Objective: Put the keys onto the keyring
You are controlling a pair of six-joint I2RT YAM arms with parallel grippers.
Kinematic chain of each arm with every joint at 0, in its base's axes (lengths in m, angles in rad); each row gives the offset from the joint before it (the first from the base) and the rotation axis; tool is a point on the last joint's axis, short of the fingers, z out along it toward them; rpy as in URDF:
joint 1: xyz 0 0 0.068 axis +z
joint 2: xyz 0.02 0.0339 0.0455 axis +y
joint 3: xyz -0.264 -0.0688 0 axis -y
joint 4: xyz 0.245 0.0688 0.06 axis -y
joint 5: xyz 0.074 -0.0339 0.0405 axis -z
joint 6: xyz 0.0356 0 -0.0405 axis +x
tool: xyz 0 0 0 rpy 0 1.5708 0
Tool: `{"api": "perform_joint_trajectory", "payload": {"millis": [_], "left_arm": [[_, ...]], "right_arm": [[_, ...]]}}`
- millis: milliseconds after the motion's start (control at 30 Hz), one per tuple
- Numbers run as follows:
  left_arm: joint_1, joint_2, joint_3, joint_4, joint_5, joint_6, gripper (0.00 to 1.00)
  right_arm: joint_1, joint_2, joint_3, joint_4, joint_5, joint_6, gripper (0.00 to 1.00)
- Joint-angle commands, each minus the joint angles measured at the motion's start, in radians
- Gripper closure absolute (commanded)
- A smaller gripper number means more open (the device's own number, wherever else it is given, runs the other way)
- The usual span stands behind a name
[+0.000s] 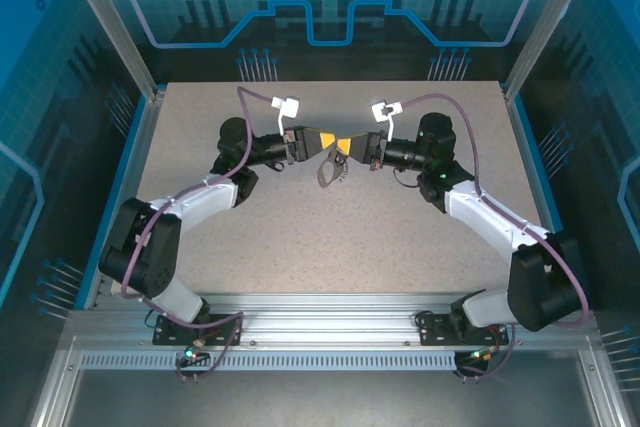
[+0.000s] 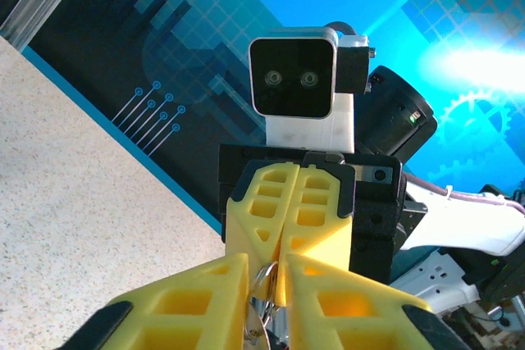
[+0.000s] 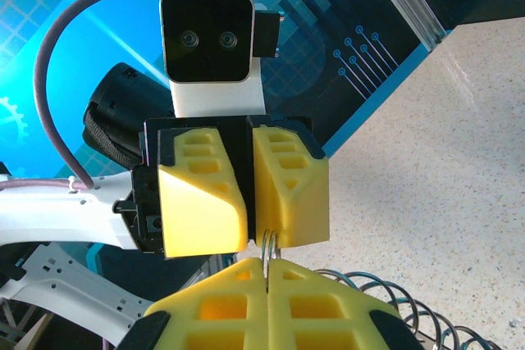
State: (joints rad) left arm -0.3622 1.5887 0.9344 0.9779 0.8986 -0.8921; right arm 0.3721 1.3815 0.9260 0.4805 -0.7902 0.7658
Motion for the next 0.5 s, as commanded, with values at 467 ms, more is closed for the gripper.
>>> {"api": "perform_joint_trajectory", "payload": {"millis": [467], "left_arm": [[-0.038,-0.001,0.014,0.044,0.059,0.013,0.83]], "right_arm": [[-0.009,0.011,0.035,0.013,0.016,-0.014,1.0]]}}
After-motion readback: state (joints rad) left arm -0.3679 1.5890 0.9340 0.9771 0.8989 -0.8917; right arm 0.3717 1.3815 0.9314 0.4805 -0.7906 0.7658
